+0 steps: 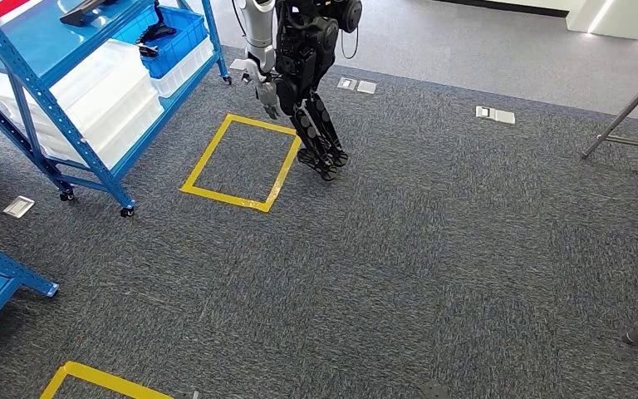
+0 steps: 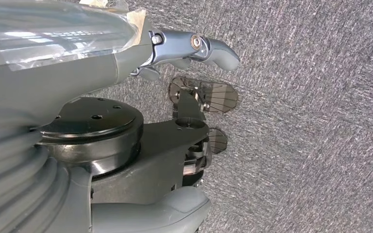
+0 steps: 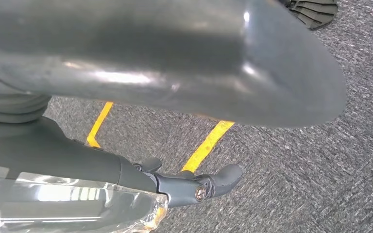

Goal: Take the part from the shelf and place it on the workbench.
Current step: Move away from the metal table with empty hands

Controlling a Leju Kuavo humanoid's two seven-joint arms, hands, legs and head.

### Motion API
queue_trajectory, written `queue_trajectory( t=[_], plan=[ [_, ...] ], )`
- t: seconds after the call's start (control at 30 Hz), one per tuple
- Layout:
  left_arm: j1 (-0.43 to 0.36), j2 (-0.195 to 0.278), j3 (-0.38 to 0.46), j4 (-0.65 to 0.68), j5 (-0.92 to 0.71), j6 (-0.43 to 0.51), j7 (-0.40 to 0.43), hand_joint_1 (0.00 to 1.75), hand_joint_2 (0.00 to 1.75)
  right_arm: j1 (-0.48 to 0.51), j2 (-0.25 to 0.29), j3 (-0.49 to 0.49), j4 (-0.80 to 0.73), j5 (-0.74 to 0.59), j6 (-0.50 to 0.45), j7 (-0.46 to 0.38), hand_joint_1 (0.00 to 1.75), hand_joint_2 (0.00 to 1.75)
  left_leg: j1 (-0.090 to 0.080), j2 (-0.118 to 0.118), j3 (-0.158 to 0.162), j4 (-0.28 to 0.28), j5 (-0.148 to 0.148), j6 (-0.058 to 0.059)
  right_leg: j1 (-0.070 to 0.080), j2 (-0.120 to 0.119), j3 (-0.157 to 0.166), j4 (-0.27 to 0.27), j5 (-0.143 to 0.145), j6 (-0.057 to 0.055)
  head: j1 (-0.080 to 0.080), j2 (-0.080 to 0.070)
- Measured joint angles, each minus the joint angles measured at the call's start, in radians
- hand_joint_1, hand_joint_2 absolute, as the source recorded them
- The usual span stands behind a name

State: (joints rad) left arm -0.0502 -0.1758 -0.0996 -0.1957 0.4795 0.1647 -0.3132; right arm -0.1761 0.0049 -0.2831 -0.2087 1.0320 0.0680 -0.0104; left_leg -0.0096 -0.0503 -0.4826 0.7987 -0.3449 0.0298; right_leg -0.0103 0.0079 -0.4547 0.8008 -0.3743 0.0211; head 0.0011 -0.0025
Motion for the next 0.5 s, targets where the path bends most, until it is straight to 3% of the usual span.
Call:
queue_trajectory(
  t=[0.5],
  plan=[
    [0.0, 0.004, 0.0, 0.0, -0.006, -0.008, 0.004, 0.0, 1.75, 0.0, 0.003, 0.0, 0.001, 0.01, 0.008, 0.015, 0.0, 0.0, 0.0, 0.0, -0.006, 0.008, -0.002, 0.0, 0.0, 0.0, -0.006, 0.009, -0.001, -0.001, 0.0, 0.0]
  ],
)
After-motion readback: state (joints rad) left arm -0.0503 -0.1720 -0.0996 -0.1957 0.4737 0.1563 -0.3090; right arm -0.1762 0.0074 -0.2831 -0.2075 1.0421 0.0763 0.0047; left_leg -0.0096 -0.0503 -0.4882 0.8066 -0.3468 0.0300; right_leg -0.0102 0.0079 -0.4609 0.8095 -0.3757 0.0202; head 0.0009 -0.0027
